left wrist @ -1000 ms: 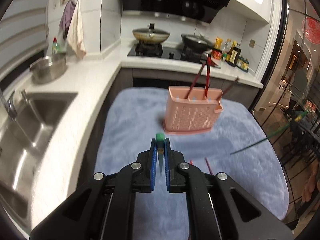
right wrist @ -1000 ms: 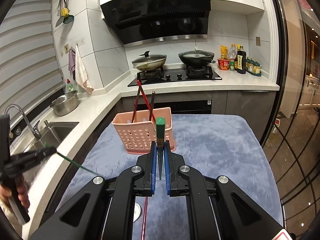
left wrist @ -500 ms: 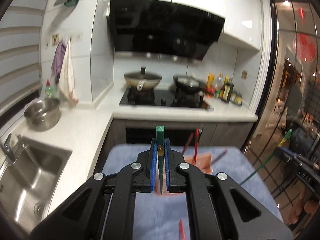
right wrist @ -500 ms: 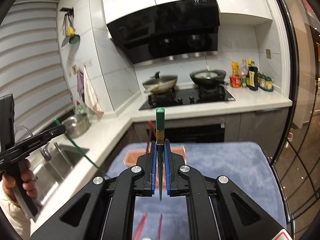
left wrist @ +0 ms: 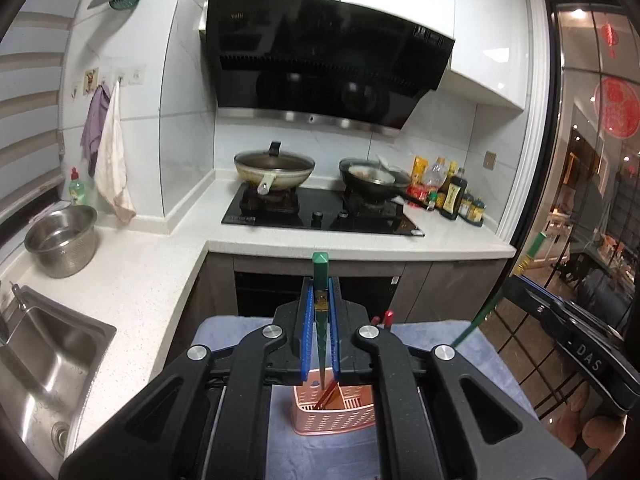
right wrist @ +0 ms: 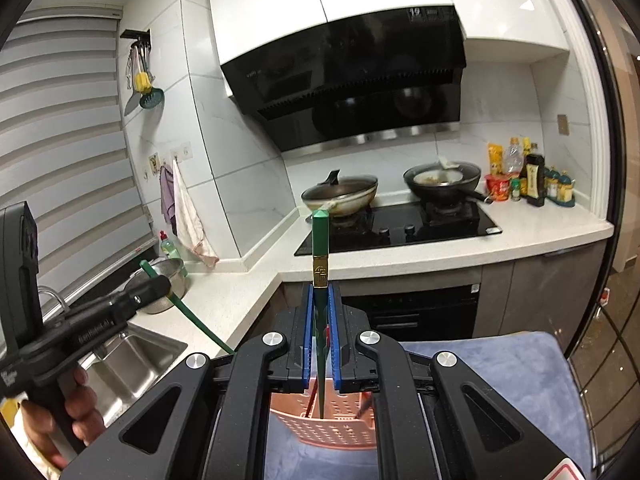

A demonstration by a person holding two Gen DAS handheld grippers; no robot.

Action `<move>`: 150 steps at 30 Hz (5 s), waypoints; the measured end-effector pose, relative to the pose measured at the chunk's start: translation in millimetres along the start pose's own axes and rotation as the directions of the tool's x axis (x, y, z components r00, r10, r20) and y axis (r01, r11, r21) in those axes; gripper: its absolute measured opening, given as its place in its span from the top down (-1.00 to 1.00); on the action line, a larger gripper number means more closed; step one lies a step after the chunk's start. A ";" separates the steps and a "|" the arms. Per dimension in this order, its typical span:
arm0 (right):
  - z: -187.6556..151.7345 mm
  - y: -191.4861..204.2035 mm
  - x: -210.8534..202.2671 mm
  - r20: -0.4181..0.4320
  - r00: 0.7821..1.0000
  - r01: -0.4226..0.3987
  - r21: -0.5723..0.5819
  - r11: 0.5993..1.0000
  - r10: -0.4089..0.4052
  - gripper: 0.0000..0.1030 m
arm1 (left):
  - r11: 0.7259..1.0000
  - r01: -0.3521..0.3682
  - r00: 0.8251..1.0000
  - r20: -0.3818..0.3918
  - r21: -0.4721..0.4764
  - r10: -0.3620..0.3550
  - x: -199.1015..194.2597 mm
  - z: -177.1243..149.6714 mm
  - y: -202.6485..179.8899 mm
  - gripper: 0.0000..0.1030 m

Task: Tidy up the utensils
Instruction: 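Lower both green chopsticks into the pink basket and open both tools, then return to the row and grasp a dark red chopstick with each tool, then carry both dark red chopsticks into the pink basket and open both tools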

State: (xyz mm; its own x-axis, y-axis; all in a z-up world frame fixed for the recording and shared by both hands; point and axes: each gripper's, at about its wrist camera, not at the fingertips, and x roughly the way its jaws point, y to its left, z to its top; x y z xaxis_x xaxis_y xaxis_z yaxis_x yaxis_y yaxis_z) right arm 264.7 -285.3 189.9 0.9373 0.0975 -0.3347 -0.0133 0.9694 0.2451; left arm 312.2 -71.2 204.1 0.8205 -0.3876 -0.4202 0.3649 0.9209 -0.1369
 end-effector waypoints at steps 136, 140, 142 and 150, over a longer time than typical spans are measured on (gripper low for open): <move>-244.6 11.7 -102.2 -0.394 0.910 0.098 -0.103 0.990 -0.131 0.87 | 0.999 -0.035 0.858 -0.514 -0.015 0.022 -81.7 -284.5 0.4 0.85; -211.1 16.2 -94.8 -0.336 0.935 0.080 -0.115 0.990 -0.114 0.87 | 0.999 -0.048 0.885 -0.465 -0.019 0.034 -81.8 -256.5 3.2 0.85; -197.2 19.5 -91.3 -0.312 0.944 0.068 -0.121 0.990 -0.103 0.87 | 0.998 -0.053 0.902 -0.431 -0.019 0.040 -81.5 -238.4 4.7 0.85; -152.4 25.8 -76.6 -0.227 0.971 0.043 -0.130 0.991 -0.072 0.87 | 0.997 -0.072 0.939 -0.336 0.011 0.072 -74.1 -184.4 3.2 0.86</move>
State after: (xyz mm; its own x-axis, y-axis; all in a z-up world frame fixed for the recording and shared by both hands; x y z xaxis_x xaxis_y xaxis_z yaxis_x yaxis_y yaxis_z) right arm 139.5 -233.4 83.1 0.8322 0.0759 -0.5492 -0.0182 0.9938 0.1098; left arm 171.4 -32.0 69.4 0.6487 -0.2841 -0.7060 0.3093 0.9461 -0.0965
